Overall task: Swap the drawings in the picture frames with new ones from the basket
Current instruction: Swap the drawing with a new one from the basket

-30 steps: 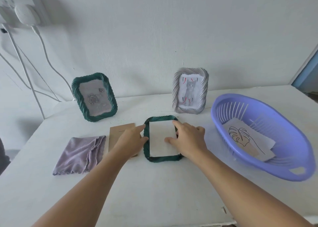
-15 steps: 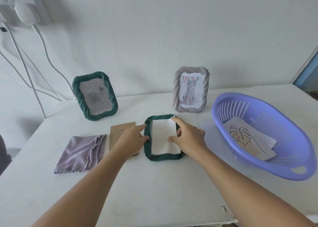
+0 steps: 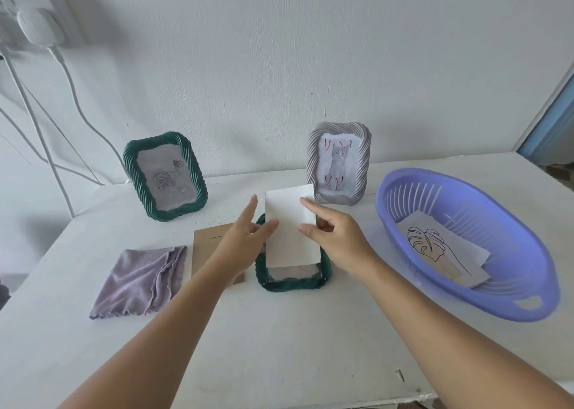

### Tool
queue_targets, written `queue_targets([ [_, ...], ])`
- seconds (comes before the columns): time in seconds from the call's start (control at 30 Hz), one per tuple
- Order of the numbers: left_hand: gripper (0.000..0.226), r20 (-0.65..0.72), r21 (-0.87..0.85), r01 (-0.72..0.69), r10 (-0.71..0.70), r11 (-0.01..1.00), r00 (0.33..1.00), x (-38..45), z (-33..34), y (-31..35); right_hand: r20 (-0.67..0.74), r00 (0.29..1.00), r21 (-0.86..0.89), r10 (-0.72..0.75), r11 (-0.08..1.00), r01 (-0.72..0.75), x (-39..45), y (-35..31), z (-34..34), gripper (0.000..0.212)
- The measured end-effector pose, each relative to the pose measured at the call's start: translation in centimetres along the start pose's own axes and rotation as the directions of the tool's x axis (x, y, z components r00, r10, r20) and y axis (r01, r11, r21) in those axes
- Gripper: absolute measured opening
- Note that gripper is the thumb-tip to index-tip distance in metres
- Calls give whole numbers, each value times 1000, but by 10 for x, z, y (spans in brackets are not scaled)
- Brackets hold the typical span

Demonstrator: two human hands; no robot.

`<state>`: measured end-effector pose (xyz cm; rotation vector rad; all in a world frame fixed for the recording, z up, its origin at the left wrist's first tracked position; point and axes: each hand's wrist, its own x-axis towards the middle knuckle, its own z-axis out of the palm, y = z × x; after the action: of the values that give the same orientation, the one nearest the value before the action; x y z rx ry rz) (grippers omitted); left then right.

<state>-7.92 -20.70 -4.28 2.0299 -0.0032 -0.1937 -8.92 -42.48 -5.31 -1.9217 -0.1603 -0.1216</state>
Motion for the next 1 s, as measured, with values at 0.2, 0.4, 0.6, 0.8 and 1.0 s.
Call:
queue_targets([
  [0.2,88,102,-287,-36,68,957,992,-1,5,11,32,999,-1,14,1000,-14,-4,-6,-6,55],
  [0.4,86,25,-217,-114,122,970,992,-1,11,9,-39,992,-448,-118,890,89,-13,-21,-16,64],
  [0.6,85,25,-162,-139,145,977,989,4,29,15,-108,960,-732,-260,674,100,-20,-41,-53,62],
  [0.8,86,70,-68,-124,128,990,989,8,64,35,-143,988,-787,64,598,-153,-37,-36,-99,73],
  [1.0,84,105,4,-86,86,996,991,13,101,53,-129,967,-691,218,680,-245,-50,-23,-120,78],
])
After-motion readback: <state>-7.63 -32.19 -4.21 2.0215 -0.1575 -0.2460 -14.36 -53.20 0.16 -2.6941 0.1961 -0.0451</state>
